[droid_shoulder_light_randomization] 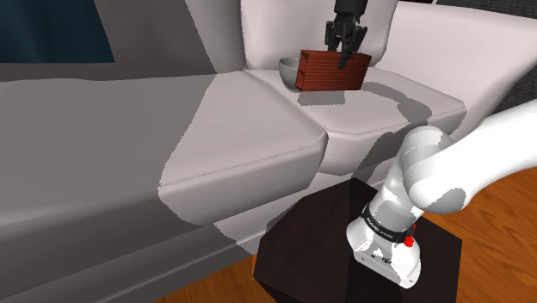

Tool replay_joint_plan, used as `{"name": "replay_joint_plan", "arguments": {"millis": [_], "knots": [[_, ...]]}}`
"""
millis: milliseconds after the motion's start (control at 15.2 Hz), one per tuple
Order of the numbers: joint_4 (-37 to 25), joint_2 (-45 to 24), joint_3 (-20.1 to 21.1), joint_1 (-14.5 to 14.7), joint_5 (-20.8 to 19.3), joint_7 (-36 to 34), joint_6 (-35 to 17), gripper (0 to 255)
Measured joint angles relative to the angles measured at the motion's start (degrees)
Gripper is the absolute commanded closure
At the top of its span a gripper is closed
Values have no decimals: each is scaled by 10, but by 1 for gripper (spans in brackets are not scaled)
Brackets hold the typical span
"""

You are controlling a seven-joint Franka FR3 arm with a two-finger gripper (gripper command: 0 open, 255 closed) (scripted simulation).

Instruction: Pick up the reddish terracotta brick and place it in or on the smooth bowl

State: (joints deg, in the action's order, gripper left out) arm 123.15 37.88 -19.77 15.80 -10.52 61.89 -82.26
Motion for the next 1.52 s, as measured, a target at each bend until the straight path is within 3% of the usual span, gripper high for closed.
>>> {"name": "replay_joint_plan", "arguments": {"millis": [858,1254,1518], "knots": [[-135,-48,2,9,12,12,87,255],[-245,-164,-64,17,20,80,79,255],[-356,-273,-121,14,52,146,87,255]]}}
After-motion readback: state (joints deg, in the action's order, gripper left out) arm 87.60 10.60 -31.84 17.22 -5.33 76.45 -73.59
